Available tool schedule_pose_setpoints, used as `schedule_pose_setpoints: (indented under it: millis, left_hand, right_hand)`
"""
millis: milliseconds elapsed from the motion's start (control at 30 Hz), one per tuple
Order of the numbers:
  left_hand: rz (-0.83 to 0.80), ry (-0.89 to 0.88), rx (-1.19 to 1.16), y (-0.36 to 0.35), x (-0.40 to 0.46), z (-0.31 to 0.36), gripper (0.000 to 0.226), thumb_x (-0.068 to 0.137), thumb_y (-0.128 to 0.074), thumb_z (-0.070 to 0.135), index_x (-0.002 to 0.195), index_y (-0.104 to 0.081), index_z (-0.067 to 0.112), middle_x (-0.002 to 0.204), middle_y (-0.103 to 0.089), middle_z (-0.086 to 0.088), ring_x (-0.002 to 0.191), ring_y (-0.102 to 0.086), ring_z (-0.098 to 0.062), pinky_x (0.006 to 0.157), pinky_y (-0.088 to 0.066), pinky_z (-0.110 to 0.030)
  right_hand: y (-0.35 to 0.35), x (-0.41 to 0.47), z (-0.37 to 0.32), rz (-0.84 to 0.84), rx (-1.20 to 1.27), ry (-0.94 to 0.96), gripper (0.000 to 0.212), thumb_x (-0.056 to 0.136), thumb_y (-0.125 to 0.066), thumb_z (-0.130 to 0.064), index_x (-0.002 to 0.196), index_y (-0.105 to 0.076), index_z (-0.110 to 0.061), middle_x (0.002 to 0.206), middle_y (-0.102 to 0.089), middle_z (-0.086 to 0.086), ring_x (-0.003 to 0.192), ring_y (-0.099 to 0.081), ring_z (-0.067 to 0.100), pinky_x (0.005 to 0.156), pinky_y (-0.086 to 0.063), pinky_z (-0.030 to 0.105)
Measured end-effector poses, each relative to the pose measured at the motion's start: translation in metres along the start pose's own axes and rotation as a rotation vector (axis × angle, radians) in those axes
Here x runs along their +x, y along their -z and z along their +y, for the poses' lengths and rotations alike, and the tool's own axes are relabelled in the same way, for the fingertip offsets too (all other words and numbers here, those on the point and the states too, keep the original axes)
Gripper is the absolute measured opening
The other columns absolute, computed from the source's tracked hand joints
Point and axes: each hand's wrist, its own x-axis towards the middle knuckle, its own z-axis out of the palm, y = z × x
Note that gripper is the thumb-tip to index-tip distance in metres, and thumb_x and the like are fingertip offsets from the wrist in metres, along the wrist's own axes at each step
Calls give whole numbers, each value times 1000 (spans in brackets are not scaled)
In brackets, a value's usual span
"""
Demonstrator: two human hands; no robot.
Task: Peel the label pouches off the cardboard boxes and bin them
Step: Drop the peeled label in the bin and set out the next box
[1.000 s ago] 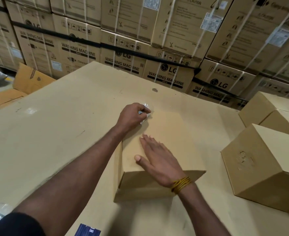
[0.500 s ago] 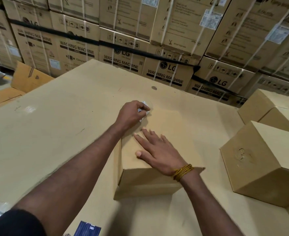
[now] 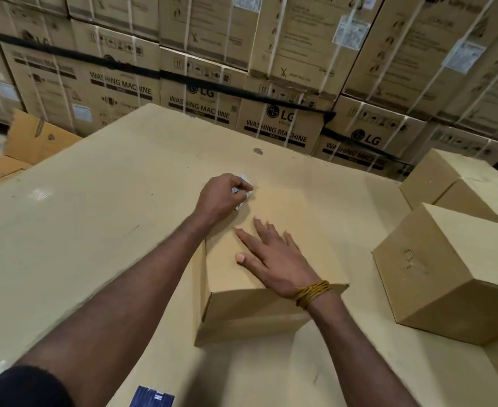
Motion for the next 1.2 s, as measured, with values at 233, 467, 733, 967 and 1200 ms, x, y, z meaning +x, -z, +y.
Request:
schedule_pose_setpoints:
  millis: [233,467,733,967,1200]
  left_hand:
    - [-1,6,-23,1,-2,1,26,86,-60,13,103,-78,21,113,-72,6,108,-63,-12,89,-51,-33]
    - [-3,-12,-44,2,-1,-2,26,87,-60,13,104,-78,21,114,-71,4,107,-63,-12,87,-50,-31]
    - [-18,-3,-53,4,-7,1,28,88,-58,15,106,-78,25,112,-73,10,101,-64,-8,74,-44,-22]
    - [-99,59,-210,4,-98,25,32,89,-59,12,98,-79,36,101,-71,24,94,-63,5,90,-47,-24]
    - [-34,-15,-53,-12,-135,35,30,85,-51,31,97,-77,39,96,-71,18,89,-62,2,121,-17,-34]
  right_hand:
    - [24,29,79,123,9,-536,67,96,-24,-71,156,-17,-41,166,-12,5,152,-9,32,121,-8,55]
    - [3,-7,26,153,26,-249,67,96,-26,-70,156,-17,-42,167,-6,1,153,-3,25,123,-4,49]
    - [-10,-32,42,367,65,-588,59,97,-34,-64,151,-36,-39,164,-21,-6,150,-20,24,119,-18,47]
    - [-19,-70,36,419,211,-553,64,91,-43,-71,148,-37,-45,165,-15,-3,149,-19,24,116,-19,52]
    - [-19,-90,57,306,190,-366,80,69,-32,-91,143,-25,-62,164,-6,-19,151,0,11,118,-13,46]
